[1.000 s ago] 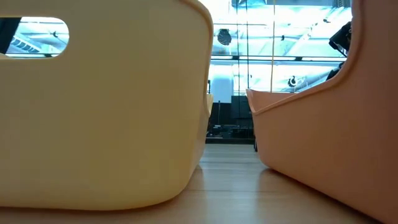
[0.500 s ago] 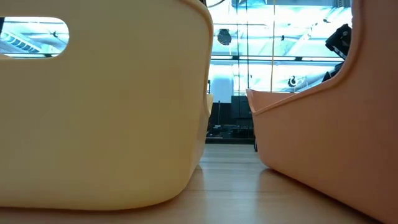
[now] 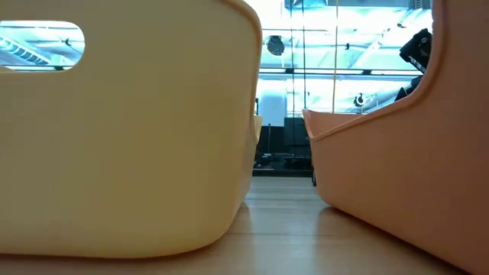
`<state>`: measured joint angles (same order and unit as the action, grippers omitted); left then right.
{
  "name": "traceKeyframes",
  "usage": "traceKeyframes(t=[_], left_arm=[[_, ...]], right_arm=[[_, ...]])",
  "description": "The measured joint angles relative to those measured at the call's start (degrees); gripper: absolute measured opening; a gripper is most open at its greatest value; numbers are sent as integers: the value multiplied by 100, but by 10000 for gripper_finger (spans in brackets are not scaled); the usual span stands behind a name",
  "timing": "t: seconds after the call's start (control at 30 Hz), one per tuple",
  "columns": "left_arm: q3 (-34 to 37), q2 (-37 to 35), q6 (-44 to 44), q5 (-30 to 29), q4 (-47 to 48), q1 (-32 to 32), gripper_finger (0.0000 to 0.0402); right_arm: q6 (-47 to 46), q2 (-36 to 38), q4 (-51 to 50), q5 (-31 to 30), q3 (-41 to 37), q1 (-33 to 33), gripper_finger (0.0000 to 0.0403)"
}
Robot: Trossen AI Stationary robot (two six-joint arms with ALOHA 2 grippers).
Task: Sort batteries
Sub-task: Put the silver battery into the yellow bin
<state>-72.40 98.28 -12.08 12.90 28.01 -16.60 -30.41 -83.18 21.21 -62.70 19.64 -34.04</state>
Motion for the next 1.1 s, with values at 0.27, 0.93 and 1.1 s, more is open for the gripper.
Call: traceKeyframes(t=[0.27, 0.93, 1.1], left_arm=[[-13, 0, 342, -279, 60, 174, 141], [712, -9, 804, -2163, -204, 2889, 145], [899, -9, 939, -1662, -786, 3217, 152]], right_arm=[[24, 0, -4, -2, 0, -2, 79], [176, 0, 33, -2, 0, 0, 79], [177, 0, 33, -2, 0, 0, 79]])
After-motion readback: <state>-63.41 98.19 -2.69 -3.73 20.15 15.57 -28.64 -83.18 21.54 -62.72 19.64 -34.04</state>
